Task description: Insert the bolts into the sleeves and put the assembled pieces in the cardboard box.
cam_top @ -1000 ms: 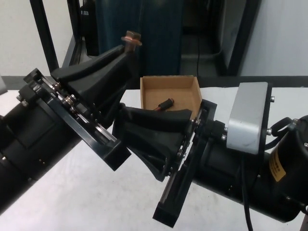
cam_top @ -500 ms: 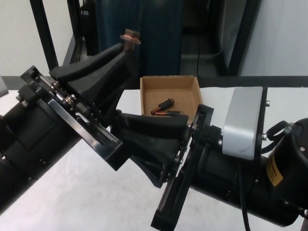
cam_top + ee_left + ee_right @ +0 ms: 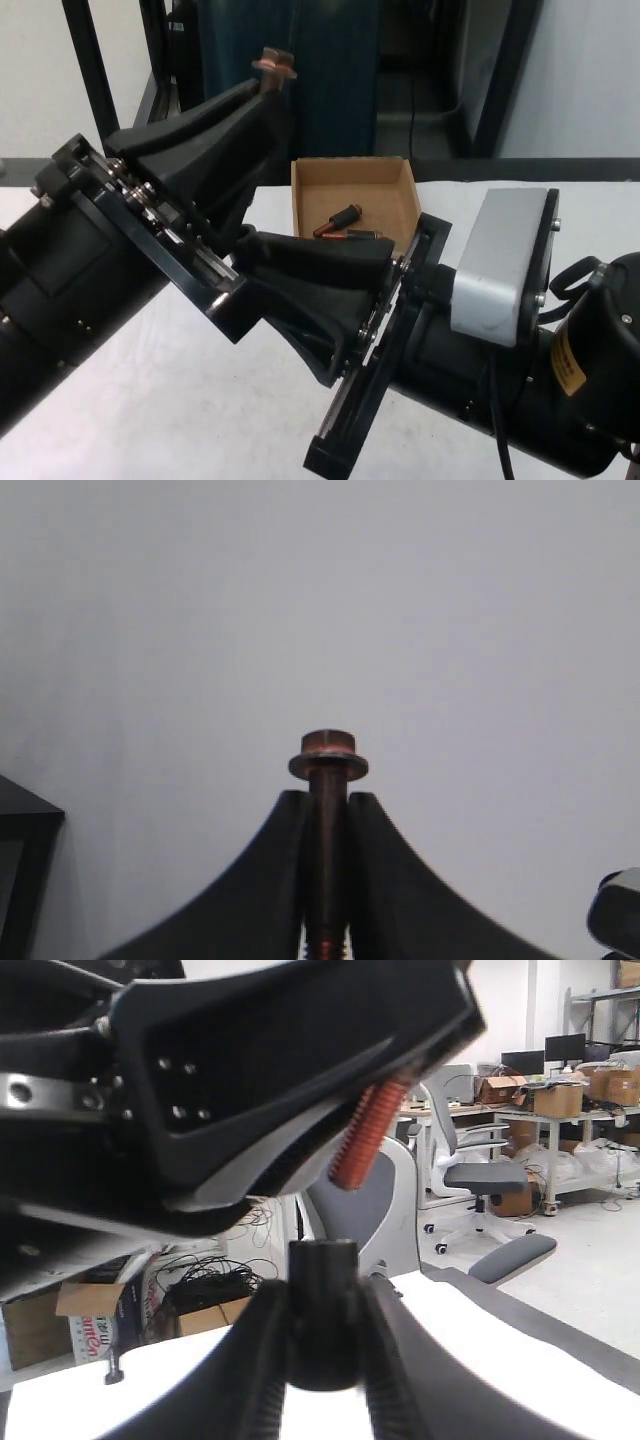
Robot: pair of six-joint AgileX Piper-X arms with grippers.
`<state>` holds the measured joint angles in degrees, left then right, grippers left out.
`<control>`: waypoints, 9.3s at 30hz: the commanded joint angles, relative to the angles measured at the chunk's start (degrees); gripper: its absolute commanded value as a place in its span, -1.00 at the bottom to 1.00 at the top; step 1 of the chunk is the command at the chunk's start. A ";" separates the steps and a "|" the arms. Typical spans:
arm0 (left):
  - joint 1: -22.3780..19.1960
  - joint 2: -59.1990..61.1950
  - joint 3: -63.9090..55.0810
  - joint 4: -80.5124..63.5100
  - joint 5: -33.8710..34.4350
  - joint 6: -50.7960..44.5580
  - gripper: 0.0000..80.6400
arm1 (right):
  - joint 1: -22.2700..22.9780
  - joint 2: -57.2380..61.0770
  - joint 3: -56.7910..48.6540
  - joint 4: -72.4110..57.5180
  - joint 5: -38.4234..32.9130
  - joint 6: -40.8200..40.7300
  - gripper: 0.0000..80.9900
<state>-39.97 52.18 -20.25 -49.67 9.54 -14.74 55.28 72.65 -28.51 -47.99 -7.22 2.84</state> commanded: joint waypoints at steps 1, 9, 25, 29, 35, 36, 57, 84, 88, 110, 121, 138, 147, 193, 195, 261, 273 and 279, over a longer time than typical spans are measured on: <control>0.03 -0.15 -0.82 -0.08 0.82 -2.03 -0.98 | 0.04 -0.06 -0.12 -1.16 2.99 -2.33 -0.99; 0.03 -0.15 -0.82 1.01 0.82 -3.27 -0.98 | -0.29 -0.06 -0.12 -2.16 3.56 -3.33 -0.99; 0.03 -0.15 -0.54 4.08 0.82 -3.27 -0.98 | -2.19 -0.06 -0.12 -2.42 6.30 -4.76 -0.99; 0.03 -0.15 -0.51 4.08 0.82 -3.27 -0.98 | -2.23 -0.06 -0.12 -2.42 6.30 -4.39 -0.99; 0.03 -0.15 -0.54 4.57 0.13 6.76 -0.98 | -2.23 -0.06 0.50 1.07 6.47 -4.59 -0.99; 0.18 -0.15 -0.65 5.27 -1.10 9.05 -0.98 | -2.23 -0.06 0.65 2.42 7.22 -4.58 -0.99; 18.11 -0.15 -1.63 56.43 7.79 -5.86 -0.98 | -12.23 -1.91 2.53 9.96 16.79 -7.99 -0.99; 18.07 17.33 -3.63 83.80 11.20 2.26 -0.91 | -14.22 -4.25 3.07 9.47 16.32 -7.99 -0.99; 18.07 17.33 -3.63 83.89 11.20 5.58 -0.49 | -14.22 -4.34 3.45 9.24 16.32 -7.99 -0.99; 18.07 17.33 -3.63 85.14 6.39 24.62 -0.04 | -14.22 -4.34 3.40 9.15 16.32 -7.99 -0.99; 11.46 17.33 -3.63 83.68 6.41 25.08 -0.05 | -14.22 -4.34 3.40 9.15 16.32 -7.99 -0.99; 7.37 20.48 -2.16 85.47 3.41 25.92 -0.43 | -14.28 -7.00 4.60 9.13 16.32 -7.99 -0.99; 7.37 19.26 -3.21 81.29 3.62 28.07 -0.99 | -14.28 -7.61 4.60 9.13 16.32 -7.99 -0.99; 5.80 1.09 -2.07 13.58 -0.45 -16.54 -0.98 | -3.92 4.07 1.76 2.26 6.34 2.39 -0.99; 4.73 1.09 -2.00 12.56 -0.45 -16.52 -0.98 | -3.92 4.07 0.94 2.19 6.81 2.39 -0.99; 2.65 4.30 0.69 10.86 -5.21 -8.44 -0.98 | -2.80 5.08 -1.88 -1.14 9.51 -2.01 -0.99; 2.65 4.30 0.69 11.28 -3.91 -8.44 -0.48 | -2.80 5.08 -2.48 -2.42 9.73 -6.32 -0.99; 2.65 4.30 0.69 11.28 -5.01 -10.99 0.55 | -2.80 5.08 -2.48 -2.42 9.73 -6.32 -0.99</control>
<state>-37.28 56.33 -19.56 -38.54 5.04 -24.35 52.41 78.06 -30.11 -48.89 2.31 -2.97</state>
